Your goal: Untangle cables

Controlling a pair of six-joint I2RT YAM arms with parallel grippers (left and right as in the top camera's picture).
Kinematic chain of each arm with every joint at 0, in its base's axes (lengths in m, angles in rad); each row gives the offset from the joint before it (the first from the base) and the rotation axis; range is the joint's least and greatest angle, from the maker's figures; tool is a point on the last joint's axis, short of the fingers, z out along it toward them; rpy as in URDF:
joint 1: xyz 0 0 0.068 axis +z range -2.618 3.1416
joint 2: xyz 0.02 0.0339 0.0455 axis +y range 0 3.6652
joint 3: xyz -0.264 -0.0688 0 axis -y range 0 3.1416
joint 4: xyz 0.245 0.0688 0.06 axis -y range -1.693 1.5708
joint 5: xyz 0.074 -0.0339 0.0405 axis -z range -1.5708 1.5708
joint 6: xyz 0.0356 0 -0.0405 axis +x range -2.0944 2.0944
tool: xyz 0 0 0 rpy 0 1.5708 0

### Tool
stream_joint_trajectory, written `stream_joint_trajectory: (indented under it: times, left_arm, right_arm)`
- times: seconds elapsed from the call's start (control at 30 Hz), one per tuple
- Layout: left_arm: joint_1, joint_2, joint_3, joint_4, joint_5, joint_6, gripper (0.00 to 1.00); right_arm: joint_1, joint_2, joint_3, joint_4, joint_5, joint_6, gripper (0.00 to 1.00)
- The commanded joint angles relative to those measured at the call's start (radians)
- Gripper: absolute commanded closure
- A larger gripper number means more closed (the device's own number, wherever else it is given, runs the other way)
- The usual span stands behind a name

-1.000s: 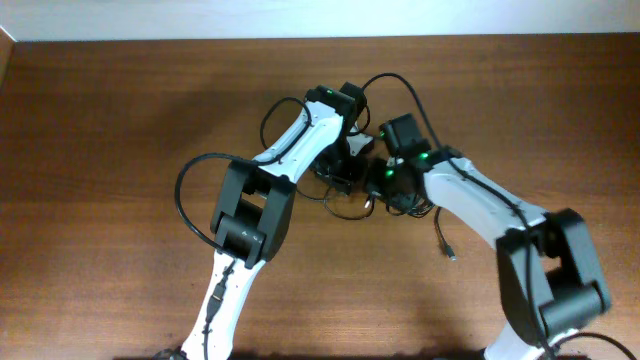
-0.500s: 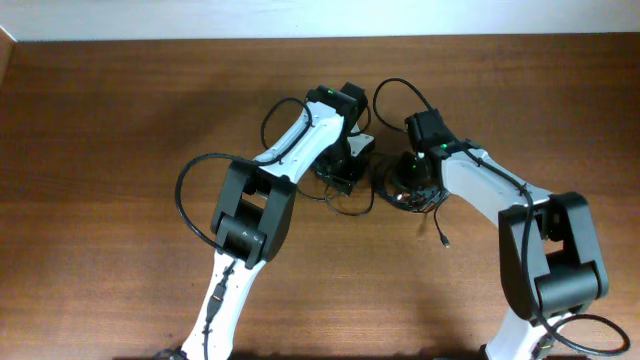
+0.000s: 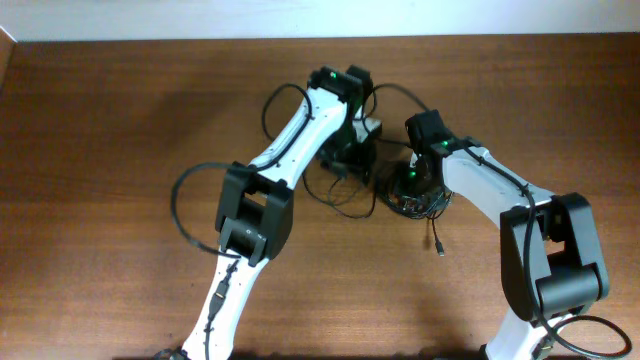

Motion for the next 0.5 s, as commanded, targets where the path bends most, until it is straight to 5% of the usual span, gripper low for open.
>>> stream_joint_trajectory:
  times: [0.0, 0.1, 0.17, 0.23, 0.47]
  left_arm:
    - [0.001, -0.014, 0.148, -0.072, 0.012, -0.07, 0.25]
    - [-0.024, -0.01, 0.111, -0.061, 0.013, -0.131, 0.32]
    - [-0.064, -0.01, 0.032, 0.013, 0.013, -0.196, 0.47]
    - [-0.097, -0.01, -0.029, 0.066, 0.02, -0.264, 0.59]
    - [-0.164, -0.01, -0.243, 0.351, 0.018, -0.435, 0.61]
  right_arm:
    - [-0.009, -0.019, 0.082, -0.062, -0.031, -0.045, 0.73]
    - [-0.05, -0.019, 0.113, -0.122, -0.059, -0.047, 0.63]
    - [-0.122, -0.021, 0.113, -0.176, -0.299, -0.237, 0.61]
    - [-0.177, -0.021, 0.113, -0.25, -0.325, -0.297, 0.6]
    - [-0.214, -0.015, 0.101, -0.294, -0.206, -0.352, 0.6]
